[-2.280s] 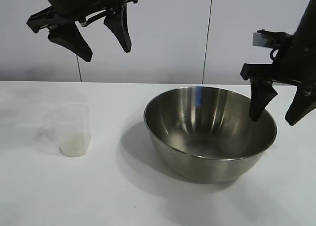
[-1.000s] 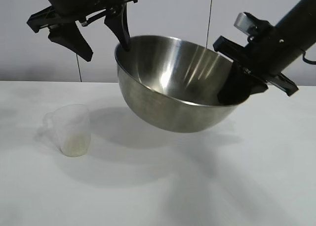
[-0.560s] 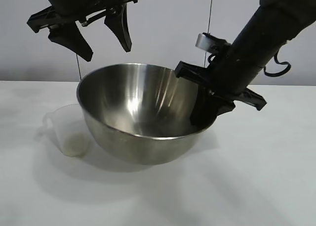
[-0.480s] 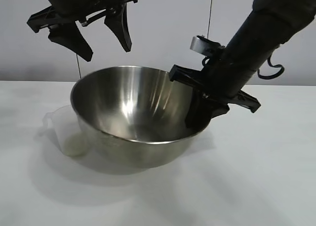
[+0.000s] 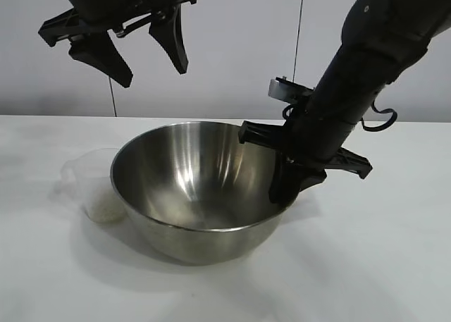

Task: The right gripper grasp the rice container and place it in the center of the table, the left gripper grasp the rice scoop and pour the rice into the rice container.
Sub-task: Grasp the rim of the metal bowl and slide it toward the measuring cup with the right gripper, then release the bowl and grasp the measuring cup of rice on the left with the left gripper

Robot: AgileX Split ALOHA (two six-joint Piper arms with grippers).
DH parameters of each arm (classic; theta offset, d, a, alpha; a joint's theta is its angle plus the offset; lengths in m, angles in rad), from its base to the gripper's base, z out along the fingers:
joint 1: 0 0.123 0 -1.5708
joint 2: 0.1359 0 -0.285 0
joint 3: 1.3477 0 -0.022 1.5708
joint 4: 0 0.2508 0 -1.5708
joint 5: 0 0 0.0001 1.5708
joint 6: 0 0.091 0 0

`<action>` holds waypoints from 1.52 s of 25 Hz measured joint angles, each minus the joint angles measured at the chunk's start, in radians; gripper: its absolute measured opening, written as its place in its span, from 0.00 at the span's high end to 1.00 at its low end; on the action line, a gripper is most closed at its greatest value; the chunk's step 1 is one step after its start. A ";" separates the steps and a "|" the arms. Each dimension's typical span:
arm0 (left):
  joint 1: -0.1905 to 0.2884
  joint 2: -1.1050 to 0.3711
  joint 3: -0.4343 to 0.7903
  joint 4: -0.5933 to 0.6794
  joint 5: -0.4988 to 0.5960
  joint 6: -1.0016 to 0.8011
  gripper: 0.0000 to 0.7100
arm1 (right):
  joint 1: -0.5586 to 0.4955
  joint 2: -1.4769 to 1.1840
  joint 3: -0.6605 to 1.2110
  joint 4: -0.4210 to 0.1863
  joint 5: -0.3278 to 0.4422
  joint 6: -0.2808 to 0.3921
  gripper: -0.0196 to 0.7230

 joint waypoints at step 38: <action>0.000 0.000 0.000 0.000 -0.004 0.000 0.27 | -0.316 -0.384 -0.002 0.003 0.276 -0.044 0.31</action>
